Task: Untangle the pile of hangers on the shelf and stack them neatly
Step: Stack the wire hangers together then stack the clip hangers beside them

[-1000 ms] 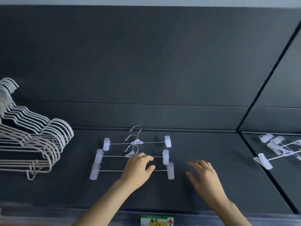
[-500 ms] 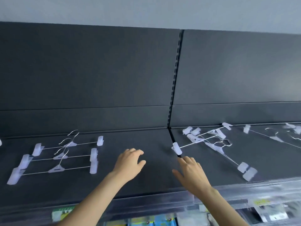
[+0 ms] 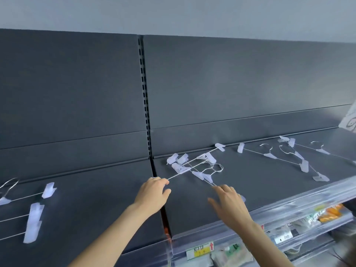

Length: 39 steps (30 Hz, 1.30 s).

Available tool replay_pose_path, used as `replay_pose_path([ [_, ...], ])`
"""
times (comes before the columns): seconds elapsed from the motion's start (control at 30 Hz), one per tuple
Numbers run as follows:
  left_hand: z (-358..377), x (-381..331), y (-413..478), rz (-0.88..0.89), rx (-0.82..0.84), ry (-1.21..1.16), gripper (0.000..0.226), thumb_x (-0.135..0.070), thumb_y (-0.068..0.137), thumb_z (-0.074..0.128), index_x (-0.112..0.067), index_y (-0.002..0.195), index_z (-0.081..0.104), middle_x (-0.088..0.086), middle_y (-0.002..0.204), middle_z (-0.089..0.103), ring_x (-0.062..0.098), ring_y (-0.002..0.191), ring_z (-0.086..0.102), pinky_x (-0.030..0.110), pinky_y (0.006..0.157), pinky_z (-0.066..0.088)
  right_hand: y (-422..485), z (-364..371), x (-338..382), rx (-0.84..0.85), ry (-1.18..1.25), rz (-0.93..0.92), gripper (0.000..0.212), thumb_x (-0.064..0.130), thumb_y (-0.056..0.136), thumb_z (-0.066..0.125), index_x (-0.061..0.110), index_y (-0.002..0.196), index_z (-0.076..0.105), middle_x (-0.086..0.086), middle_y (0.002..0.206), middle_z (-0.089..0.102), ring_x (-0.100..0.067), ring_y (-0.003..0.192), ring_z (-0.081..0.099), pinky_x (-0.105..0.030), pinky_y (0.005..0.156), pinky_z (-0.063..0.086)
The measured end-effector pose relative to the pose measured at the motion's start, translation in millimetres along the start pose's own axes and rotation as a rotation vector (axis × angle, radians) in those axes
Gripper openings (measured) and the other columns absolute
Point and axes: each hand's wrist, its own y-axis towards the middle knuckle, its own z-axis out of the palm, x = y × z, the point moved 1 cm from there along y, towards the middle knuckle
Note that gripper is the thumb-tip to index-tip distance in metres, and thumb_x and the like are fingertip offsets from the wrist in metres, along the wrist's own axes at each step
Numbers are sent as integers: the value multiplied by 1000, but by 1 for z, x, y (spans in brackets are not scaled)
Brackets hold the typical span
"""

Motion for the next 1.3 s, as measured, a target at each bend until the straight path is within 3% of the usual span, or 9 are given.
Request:
replay_pose_path([
  [0.17, 16, -18, 40, 31, 3, 10, 33, -25, 95, 43, -17, 126, 52, -1, 123, 56, 19, 118, 46, 29, 88, 38, 26, -4, -24, 25, 3, 108, 37, 37, 94, 41, 17, 124, 49, -3, 124, 52, -25, 119, 45, -34, 93, 38],
  [0.27, 23, -27, 63, 41, 0, 28, 30, -24, 95, 42, -15, 121, 54, 0, 125, 54, 19, 118, 45, 29, 80, 37, 47, -4, -26, 79, -7, 178, 30, 37, 93, 41, 11, 103, 53, -6, 109, 55, -29, 110, 49, -34, 83, 40],
  [0.37, 33, -26, 84, 55, 12, 33, 30, -25, 93, 46, -14, 120, 54, 3, 124, 53, 22, 116, 46, 33, 87, 45, 63, 1, -20, 121, 29, 214, 30, 38, 92, 42, 16, 72, 38, -3, 90, 45, -30, 99, 52, -32, 71, 35],
  [0.47, 43, -27, 99, 57, 13, 54, 31, -28, 91, 49, -15, 119, 53, 3, 118, 50, 22, 112, 47, 33, 82, 47, 78, 10, -15, 172, 36, 208, 42, 39, 87, 48, 22, 60, 20, -1, 90, 42, -24, 83, 42, -30, 66, 33],
  [0.63, 52, -23, 113, 62, -7, 69, 24, -17, 93, 45, -16, 115, 55, 2, 113, 47, 24, 100, 52, 29, 68, 41, 96, 15, -16, 246, 80, 194, 46, 28, 87, 54, 22, 60, 17, -2, 92, 39, -22, 80, 38, -29, 63, 32],
  [0.77, 50, -19, 118, 90, -38, 115, 22, -15, 95, 41, -11, 106, 59, 4, 112, 51, 26, 95, 56, 32, 70, 43, 100, 14, -30, 258, 176, 192, 8, 10, 84, 49, 11, 80, 42, -8, 96, 54, -30, 84, 48, -31, 65, 33],
  [0.9, 52, -23, 115, 169, -89, 73, 21, -15, 94, 42, -9, 105, 59, 4, 112, 53, 27, 95, 55, 35, 72, 45, 102, 6, -49, 218, 191, 136, 44, 4, 83, 45, 22, 122, 51, -9, 114, 58, -28, 106, 54, -27, 71, 35],
  [1.13, 54, -26, 108, 252, -128, 17, 20, -16, 94, 47, -9, 105, 62, 4, 108, 54, 25, 94, 57, 30, 71, 43, 99, 8, -64, 154, 194, 140, 49, 3, 84, 42, 30, 123, 53, -4, 108, 54, -26, 105, 55, -30, 73, 42],
  [1.3, 61, -24, 100, 355, -166, 39, 8, -7, 76, 69, -13, 74, 64, -1, 79, 58, 16, 58, 57, 19, 46, 36, 101, 10, -67, 82, 238, 169, 33, 12, 90, 47, 23, 119, 57, -3, 93, 47, -28, 88, 53, -29, 67, 37],
])
